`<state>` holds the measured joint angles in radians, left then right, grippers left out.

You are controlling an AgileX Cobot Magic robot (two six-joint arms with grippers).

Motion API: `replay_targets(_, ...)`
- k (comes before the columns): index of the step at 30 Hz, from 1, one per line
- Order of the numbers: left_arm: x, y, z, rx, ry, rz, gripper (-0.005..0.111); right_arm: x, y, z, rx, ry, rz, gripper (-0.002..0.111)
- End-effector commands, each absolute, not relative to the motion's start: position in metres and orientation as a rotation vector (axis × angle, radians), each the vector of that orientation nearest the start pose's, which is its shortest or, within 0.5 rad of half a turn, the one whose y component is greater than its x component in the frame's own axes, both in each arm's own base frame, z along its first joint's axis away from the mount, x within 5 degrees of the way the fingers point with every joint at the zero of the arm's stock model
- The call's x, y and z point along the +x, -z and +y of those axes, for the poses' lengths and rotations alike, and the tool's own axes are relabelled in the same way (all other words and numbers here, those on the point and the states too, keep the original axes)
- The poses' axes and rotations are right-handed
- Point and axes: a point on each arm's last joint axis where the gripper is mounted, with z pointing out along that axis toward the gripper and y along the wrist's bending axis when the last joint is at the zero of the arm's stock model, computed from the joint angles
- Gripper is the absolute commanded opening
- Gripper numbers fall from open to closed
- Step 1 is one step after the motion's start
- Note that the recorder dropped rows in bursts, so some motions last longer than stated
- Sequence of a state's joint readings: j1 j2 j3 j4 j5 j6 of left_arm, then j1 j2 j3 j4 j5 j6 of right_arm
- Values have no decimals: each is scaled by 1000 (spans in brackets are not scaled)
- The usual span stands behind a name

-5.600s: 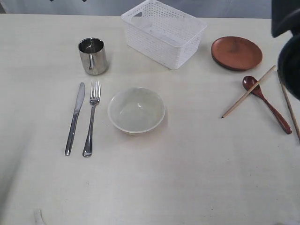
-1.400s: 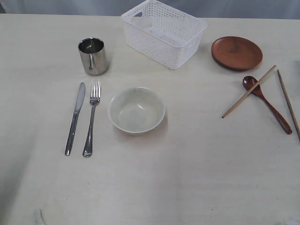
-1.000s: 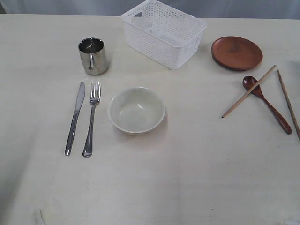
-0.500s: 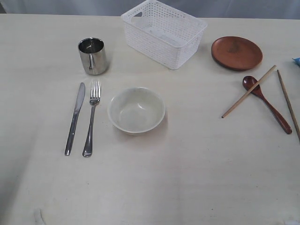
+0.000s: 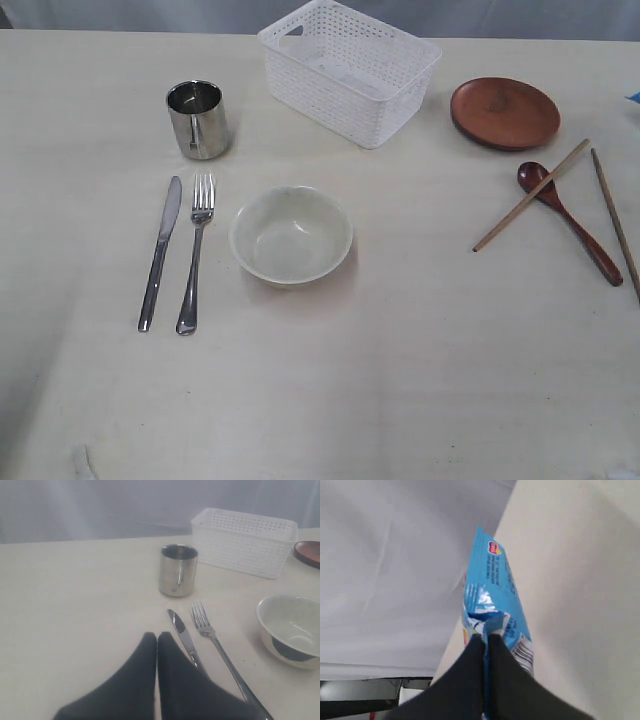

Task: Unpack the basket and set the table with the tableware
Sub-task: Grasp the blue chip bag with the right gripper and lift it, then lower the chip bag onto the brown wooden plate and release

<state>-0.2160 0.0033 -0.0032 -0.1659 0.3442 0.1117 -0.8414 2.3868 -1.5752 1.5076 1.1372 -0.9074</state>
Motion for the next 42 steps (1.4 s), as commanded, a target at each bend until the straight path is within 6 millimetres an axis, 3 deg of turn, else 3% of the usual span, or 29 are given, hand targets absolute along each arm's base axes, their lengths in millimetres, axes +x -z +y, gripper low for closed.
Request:
replay_targets(1, 51, -183, -17, 200, 239, 1817, 0, 391, -141, -261, 745, -1207, 1860, -1)
replay_targets(9, 51, -183, -17, 200, 239, 1817, 0, 447, -156, -163, 510, -1392, 1964, -1)
replay_targets(13, 51, -183, -17, 200, 239, 1817, 0, 462, -147, -120, 441, -1350, 2093, -1)
replay_targets(16, 51, -183, -17, 200, 239, 1817, 0, 468, -139, -102, 424, -1268, 2187, -1)
replay_targets(30, 51, -183, -17, 200, 239, 1817, 0, 461, -122, -101, 499, -1132, 2417, 2)
replay_targets(37, 51, -183, -17, 200, 239, 1817, 0, 459, -120, -102, 499, -1117, 2443, 47)
replay_targets(42, 51, -183, -17, 200, 239, 1817, 0, 458, -131, -106, 489, -1126, 2422, 52)
